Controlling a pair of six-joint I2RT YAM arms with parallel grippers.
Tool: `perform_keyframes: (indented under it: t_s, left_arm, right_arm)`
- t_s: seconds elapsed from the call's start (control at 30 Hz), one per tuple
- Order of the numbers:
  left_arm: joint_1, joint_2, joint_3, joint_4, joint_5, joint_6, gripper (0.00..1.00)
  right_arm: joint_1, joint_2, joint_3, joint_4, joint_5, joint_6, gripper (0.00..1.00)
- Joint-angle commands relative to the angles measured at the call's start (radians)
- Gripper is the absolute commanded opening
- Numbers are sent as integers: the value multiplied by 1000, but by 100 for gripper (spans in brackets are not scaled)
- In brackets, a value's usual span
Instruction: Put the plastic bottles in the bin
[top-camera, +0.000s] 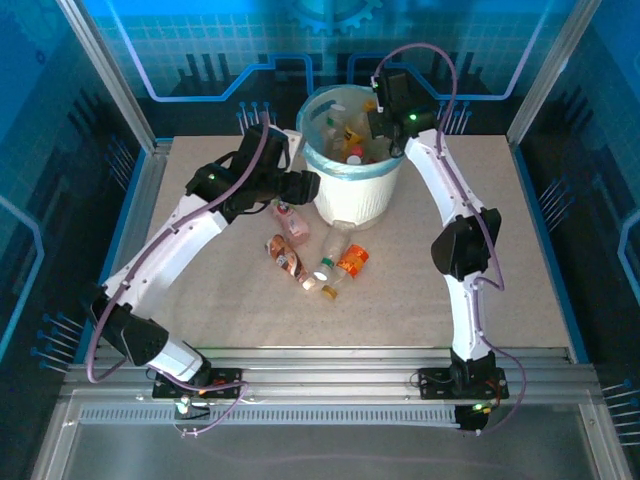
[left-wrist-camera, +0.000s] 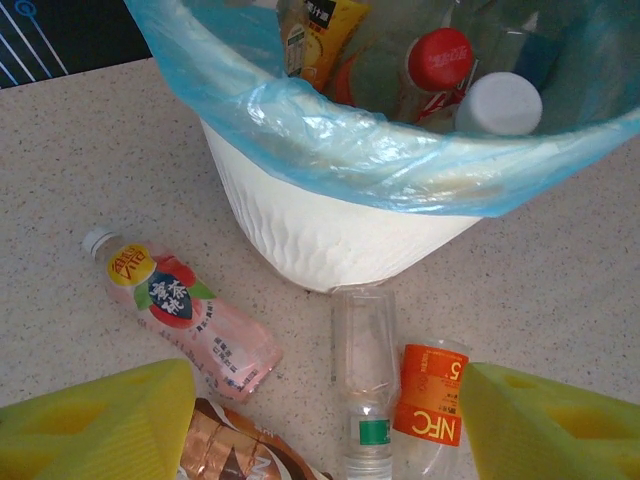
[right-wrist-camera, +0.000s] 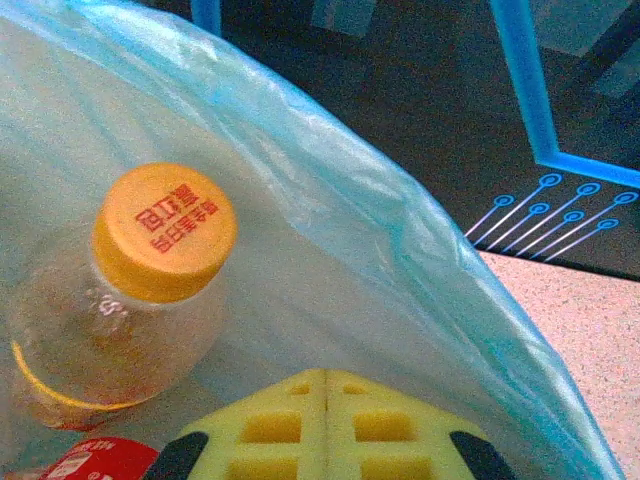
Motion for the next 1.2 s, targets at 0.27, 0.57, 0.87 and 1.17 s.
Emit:
perform_keyframes:
  t_s: [0.27, 0.57, 0.87, 1.17]
  left_arm:
    - [11, -86, 48, -39, 3, 7, 73]
    - [14, -313, -246, -21, -21, -16, 75]
    - [30, -571, -562, -46, -179, -129, 76]
    - [48, -742, -764, -4, -392, -144, 79]
  right_arm:
    - [103, -174, 106, -167, 4, 5, 22]
    - [428, -731, -786, 207, -54, -77, 38]
    - [640, -635, -1015, 220, -76, 78, 58]
    - [688, -201, -666, 88, -13, 89, 70]
